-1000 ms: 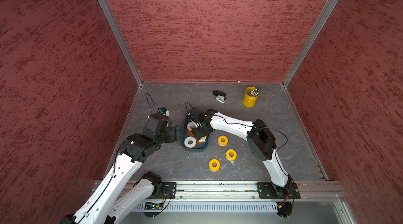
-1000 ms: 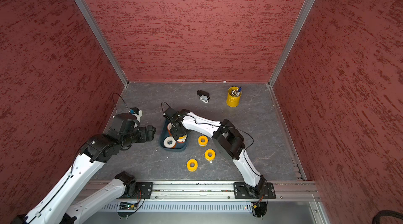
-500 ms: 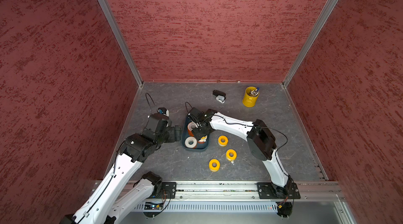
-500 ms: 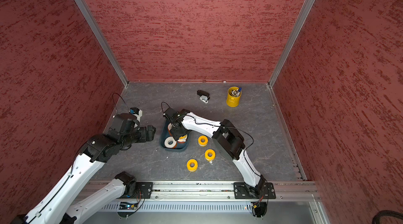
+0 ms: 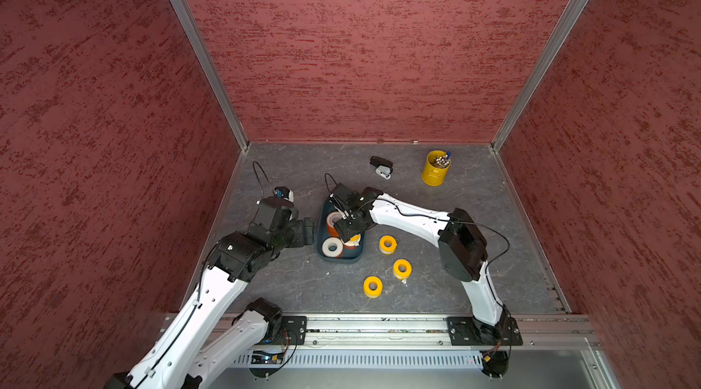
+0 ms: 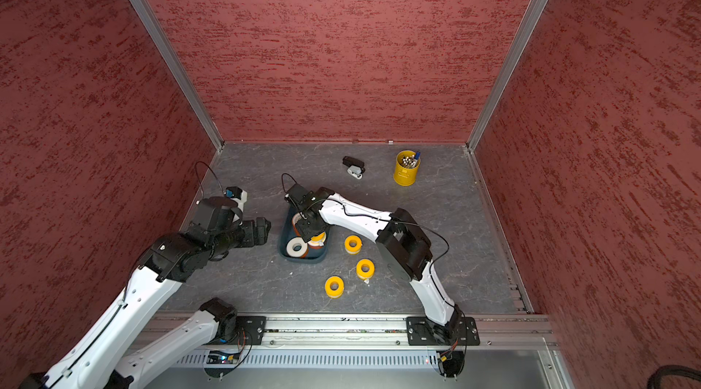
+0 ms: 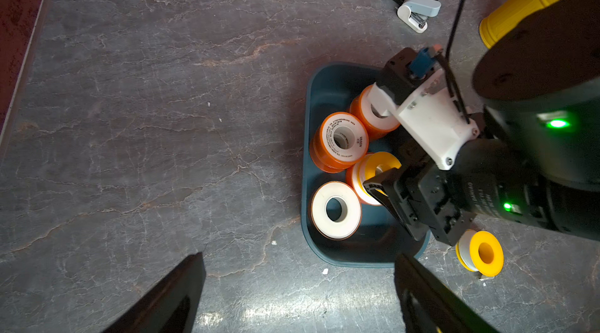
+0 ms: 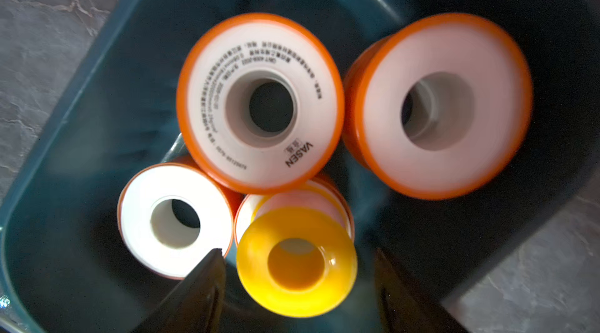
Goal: Put the sealing tape into the storage box
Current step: Place the sealing tape in the storage box.
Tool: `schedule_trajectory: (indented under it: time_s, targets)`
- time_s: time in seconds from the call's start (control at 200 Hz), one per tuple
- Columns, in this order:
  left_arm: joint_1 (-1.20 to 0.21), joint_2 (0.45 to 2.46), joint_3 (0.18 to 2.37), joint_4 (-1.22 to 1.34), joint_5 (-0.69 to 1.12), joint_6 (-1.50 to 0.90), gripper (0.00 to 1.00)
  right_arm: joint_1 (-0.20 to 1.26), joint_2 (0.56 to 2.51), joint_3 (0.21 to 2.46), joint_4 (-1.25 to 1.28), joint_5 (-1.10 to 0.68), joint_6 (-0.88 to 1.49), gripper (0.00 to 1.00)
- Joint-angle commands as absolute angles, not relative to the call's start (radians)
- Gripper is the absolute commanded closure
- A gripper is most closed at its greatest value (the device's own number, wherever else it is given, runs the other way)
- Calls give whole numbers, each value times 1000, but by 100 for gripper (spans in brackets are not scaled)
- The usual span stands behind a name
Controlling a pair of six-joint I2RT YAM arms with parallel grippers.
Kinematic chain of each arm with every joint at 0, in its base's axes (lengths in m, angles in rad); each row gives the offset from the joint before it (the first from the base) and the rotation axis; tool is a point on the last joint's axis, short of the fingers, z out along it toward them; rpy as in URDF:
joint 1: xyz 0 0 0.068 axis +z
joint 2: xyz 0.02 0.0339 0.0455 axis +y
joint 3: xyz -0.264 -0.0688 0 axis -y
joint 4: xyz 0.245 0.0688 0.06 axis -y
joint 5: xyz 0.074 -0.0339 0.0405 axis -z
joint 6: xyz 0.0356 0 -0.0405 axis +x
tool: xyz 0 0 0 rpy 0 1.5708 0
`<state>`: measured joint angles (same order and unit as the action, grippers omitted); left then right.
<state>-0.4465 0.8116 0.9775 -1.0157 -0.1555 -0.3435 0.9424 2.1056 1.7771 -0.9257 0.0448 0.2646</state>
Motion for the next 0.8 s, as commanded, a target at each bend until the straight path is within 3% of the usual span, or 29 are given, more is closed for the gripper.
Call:
schedule_trajectory:
  time_s: [0.0,0.23,0.501,0.797]
  targets:
    - [-436,811,966,-999,-156,-341,6,950,2006,1732,-884,79,270,25]
    - [-425,797,962,-982,-112,-325,6,949,1818,1558,-766,205,251,25]
    - [-419,796,971,-991,-153,-330,0,914,1522,1220,-591,355,223,24]
    - [-387,801,981,-978,-150,-350,0,863,1222,850,-407,443,257,22]
